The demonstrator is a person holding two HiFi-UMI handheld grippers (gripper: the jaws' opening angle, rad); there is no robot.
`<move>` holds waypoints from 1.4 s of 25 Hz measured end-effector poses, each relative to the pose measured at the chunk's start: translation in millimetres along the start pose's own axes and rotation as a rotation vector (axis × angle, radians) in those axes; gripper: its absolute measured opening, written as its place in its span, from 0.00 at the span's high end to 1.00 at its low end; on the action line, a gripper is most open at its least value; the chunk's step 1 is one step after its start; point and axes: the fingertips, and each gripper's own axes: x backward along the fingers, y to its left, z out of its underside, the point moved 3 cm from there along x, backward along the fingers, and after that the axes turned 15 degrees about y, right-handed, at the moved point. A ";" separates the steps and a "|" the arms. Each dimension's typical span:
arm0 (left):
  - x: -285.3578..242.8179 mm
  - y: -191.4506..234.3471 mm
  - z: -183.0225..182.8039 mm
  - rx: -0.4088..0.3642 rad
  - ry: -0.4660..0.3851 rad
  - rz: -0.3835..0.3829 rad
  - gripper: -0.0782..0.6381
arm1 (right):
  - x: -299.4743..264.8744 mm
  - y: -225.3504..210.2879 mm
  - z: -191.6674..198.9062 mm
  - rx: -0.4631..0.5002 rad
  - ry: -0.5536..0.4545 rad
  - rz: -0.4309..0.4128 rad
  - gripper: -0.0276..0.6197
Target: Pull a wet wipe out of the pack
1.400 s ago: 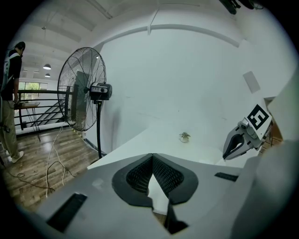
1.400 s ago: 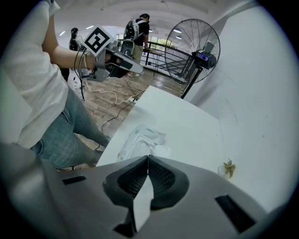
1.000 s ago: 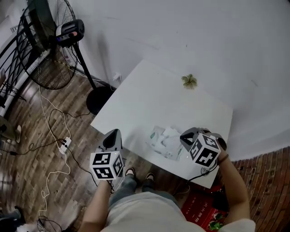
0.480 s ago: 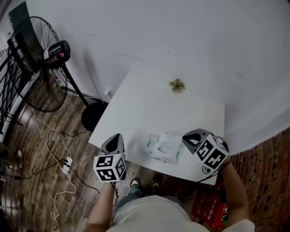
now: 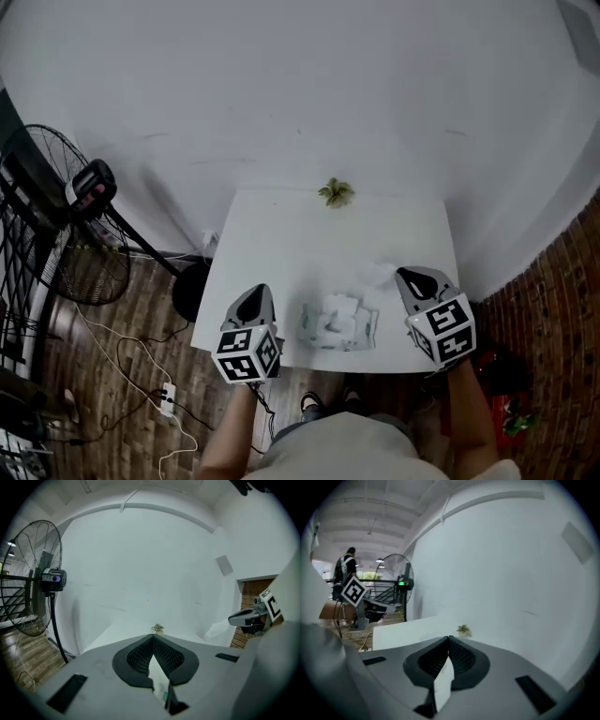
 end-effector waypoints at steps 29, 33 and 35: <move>-30.9 -46.4 -23.3 -0.032 -0.002 0.057 0.89 | 29.3 -60.5 62.5 -0.567 -0.182 0.269 0.95; -29.1 -42.7 -19.9 -0.010 -0.004 0.046 0.89 | 30.4 -60.2 61.3 -0.558 -0.187 0.264 0.95; -28.3 -41.4 -19.5 -0.004 -0.005 0.043 0.89 | 30.4 -60.5 60.4 -0.558 -0.189 0.262 0.95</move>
